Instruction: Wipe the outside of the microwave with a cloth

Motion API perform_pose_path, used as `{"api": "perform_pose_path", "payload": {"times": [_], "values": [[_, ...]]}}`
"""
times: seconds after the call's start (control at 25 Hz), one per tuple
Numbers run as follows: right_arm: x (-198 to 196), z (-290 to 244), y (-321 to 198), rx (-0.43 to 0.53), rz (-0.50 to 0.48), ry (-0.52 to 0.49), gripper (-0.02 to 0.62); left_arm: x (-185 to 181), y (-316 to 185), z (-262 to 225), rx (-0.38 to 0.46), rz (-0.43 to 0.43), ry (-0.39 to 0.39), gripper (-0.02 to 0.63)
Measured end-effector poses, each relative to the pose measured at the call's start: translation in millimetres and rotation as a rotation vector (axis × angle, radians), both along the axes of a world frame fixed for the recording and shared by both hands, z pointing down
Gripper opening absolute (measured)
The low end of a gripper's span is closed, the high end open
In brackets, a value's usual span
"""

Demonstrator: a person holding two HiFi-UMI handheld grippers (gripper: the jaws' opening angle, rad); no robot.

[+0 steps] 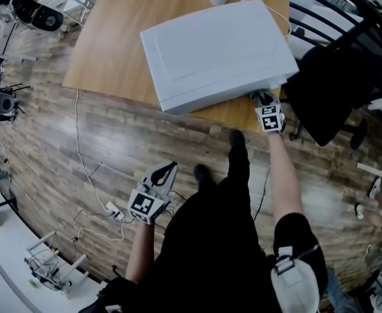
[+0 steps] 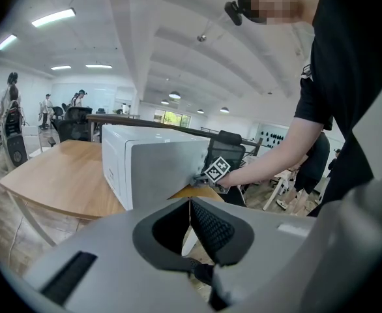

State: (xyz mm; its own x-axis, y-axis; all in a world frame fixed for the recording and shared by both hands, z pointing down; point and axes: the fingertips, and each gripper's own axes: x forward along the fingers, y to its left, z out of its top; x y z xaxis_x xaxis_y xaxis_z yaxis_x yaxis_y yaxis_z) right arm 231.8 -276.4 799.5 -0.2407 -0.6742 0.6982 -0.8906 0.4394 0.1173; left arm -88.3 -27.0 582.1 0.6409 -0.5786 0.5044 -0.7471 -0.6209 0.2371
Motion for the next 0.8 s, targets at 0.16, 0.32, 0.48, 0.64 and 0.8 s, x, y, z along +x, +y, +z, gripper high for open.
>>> {"api": "perform_pose_path", "payload": {"times": [0.16, 0.32, 0.48, 0.64, 0.8], "values": [[-14.2, 0.1, 3.7, -0.01, -0.017, 0.003, 0.035, -6.6, 2.0, 1.6, 0.0, -0.007, 0.014, 0.006], [-31.1, 0.2, 9.6, -0.022, -0.031, -0.005, 0.035, -12.3, 5.8, 4.0, -0.005, -0.019, 0.026, 0.006], [-50.2, 4.3, 14.2, -0.034, -0.04, -0.023, 0.035, -18.2, 7.0, 2.4, 0.002, -0.033, 0.033, 0.006], [-74.1, 7.4, 21.2, -0.046, -0.069, -0.024, 0.035, -27.7, 10.1, 1.8, 0.011, -0.043, 0.034, 0.006], [-93.9, 7.4, 26.2, -0.051, -0.077, -0.035, 0.035, -36.7, 16.1, 0.3, 0.021, -0.056, 0.031, 0.006]]}}
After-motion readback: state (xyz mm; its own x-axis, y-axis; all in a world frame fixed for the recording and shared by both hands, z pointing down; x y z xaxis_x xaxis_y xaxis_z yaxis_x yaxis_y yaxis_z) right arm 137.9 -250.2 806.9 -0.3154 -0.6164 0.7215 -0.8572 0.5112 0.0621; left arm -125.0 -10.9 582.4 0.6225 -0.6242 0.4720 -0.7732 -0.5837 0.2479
